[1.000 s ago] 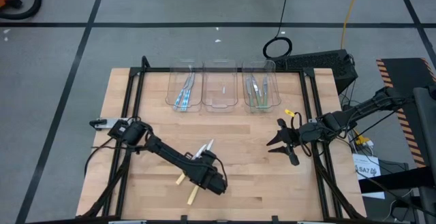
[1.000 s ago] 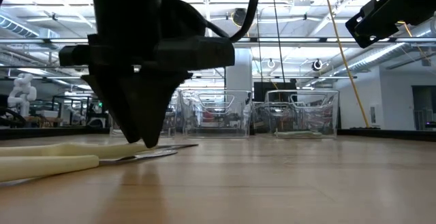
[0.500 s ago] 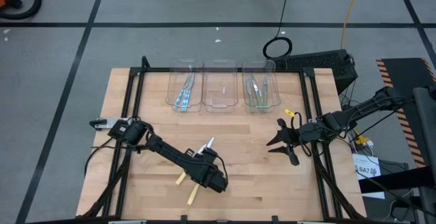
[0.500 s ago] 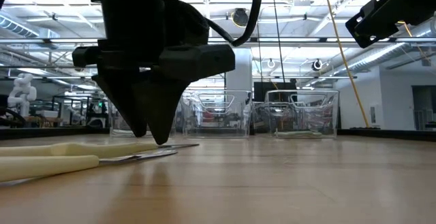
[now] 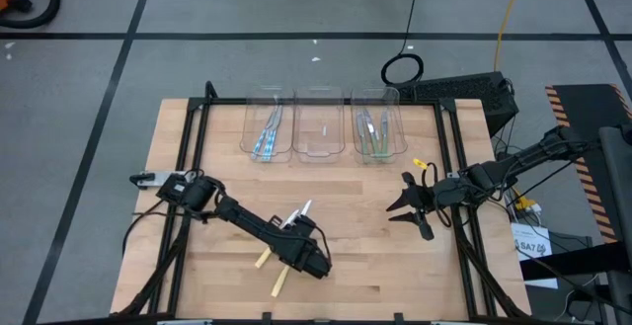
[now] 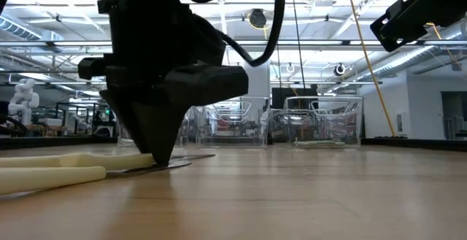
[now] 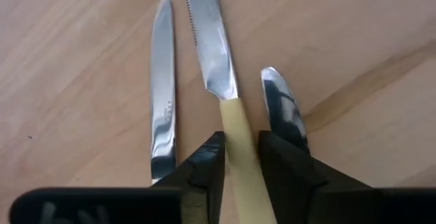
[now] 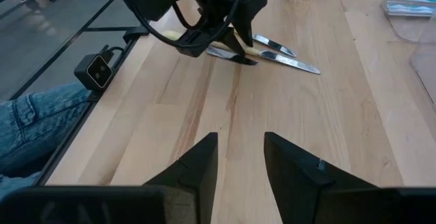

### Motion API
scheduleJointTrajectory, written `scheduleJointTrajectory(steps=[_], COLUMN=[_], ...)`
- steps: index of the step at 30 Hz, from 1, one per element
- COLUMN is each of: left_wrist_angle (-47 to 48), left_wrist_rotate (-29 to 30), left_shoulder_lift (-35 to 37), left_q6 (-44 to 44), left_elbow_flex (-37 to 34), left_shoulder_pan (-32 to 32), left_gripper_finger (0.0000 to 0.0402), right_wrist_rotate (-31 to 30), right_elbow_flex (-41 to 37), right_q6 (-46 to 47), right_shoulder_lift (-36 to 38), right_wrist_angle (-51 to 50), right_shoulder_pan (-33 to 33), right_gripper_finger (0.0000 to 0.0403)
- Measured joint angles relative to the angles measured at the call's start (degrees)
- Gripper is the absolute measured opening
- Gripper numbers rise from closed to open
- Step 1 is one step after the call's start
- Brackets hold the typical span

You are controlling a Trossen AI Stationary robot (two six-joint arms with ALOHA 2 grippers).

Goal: Sort silverware by color (type)
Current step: Put the yellow knife into the middle transparent bin

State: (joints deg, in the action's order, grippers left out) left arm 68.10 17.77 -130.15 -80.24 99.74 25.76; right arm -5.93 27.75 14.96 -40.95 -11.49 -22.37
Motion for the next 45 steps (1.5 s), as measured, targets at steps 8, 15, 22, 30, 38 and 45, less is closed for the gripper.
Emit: scheduleJointTrajectory(steps=[8, 15, 22, 30, 38, 45], left_wrist_angle=[-3.69, -4.28, -4.44, -4.4, -3.34, -2.27], left_wrist_rotate=[0.39, 2.09, 3.83, 4.8, 7.39, 10.91], left_shoulder_lift=[0.0, 0.0, -0.09, 0.02, 0.78, 0.97], left_q6=[3.35, 4.8, 5.85, 6.3, 6.83, 8.2], left_elbow_flex=[-0.02, 0.0, 0.0, 0.0, 1.76, 6.82], left_shoulder_pan=[-0.22, -0.85, -0.54, -0.5, 0.14, 1.01], left_gripper_finger=[0.0063, 0.0058, 0.0056, 0.0055, 0.0052, 0.0054], right_wrist_rotate=[0.0, 0.0, -0.02, -0.02, -0.02, -0.04], right_elbow_flex=[0.0, 0.0, 0.0, 0.0, 0.0, 0.0], right_q6=[0.0, 0.0, -0.73, -0.87, -0.88, -0.87], right_shoulder_lift=[-0.02, -0.02, -0.02, -0.02, -0.02, 0.0], right_wrist_angle=[0.02, 0.04, 0.04, 0.04, 0.05, 0.07], right_shoulder_pan=[0.0, 0.0, -0.01, 0.0, -0.01, -0.02], right_gripper_finger=[0.0116, 0.0116, 0.0116, 0.0116, 0.0116, 0.0116])
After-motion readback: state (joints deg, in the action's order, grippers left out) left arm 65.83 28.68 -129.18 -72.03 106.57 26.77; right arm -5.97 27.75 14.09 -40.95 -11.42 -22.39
